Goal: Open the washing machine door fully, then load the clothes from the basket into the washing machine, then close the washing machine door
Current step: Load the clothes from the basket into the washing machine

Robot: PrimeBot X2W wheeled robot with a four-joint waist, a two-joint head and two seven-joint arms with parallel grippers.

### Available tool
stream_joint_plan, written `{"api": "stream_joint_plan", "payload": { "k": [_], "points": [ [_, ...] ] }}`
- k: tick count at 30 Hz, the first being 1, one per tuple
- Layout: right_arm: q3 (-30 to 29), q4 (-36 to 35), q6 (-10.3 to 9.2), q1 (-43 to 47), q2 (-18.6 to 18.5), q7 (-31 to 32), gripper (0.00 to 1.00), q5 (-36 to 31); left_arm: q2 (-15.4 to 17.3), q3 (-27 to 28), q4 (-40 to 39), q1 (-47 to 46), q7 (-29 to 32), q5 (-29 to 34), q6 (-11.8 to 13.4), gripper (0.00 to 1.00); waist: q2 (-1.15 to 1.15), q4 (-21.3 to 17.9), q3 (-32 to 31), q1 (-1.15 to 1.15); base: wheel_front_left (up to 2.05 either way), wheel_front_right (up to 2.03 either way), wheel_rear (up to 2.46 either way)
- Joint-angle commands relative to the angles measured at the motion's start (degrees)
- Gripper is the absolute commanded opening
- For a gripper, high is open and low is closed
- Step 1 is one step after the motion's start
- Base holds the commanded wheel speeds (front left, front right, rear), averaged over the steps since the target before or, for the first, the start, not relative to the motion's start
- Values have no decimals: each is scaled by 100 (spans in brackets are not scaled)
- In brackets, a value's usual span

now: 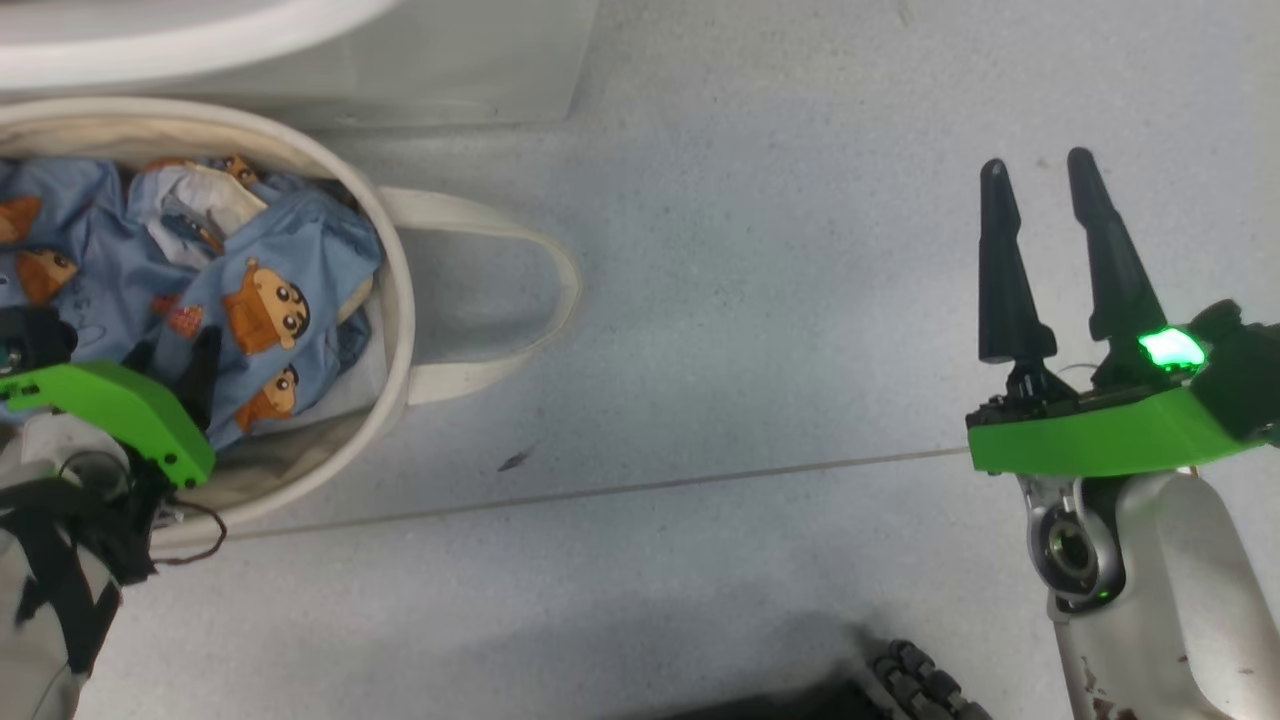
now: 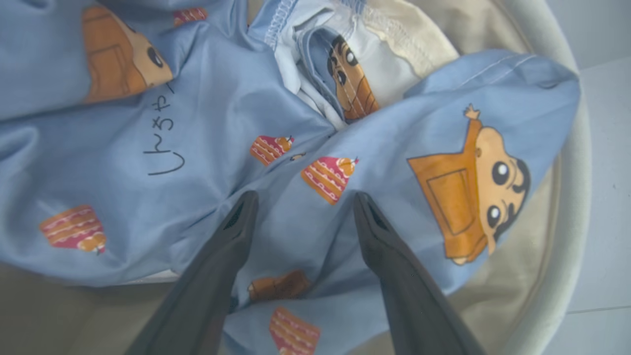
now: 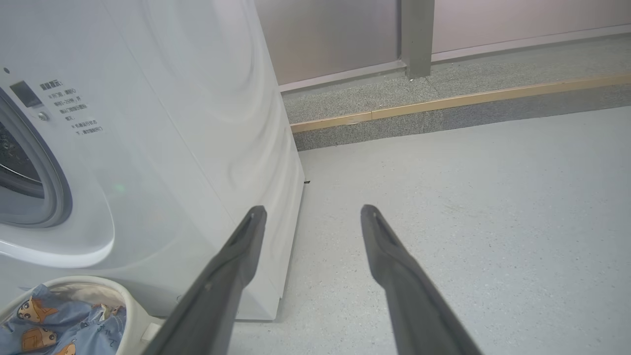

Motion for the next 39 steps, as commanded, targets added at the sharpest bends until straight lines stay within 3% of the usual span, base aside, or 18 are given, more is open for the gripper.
{"api": "stream_joint_plan", "payload": {
  "k": [1,17,18,19,20,30,39],
  "points": [
    [73,-248,6,1,-6,-46,100,-67,333,91,22,-141,-47,-97,9,100,0,28,178,-1,0,0,0],
    [-94,-867,6,123,-6,135,100,-223,213,-618,295,-757,-128,-612,9,100,0,81,702,-1,0,0,0],
    [-101,-917,6,125,-6,157,100,-228,200,-662,293,-793,-147,-622,9,92,0,89,725,-1,0,0,0],
    [-106,-956,6,125,-6,175,100,-233,191,-703,289,-817,-167,-640,9,6,0,97,738,-1,0,0,0],
    [-107,-988,6,128,-6,191,100,-237,178,-756,277,-828,-167,-656,9,0,0,106,745,-1,0,0,0],
    [-114,-935,6,138,-6,206,100,-249,157,-1158,50,-816,-502,-800,9,0,0,235,493,-1,0,0,0],
    [-107,-527,6,54,-6,197,100,-212,301,-1615,-754,-555,-1293,-938,9,0,0,488,-383,-1,0,0,0]
  ]
}}
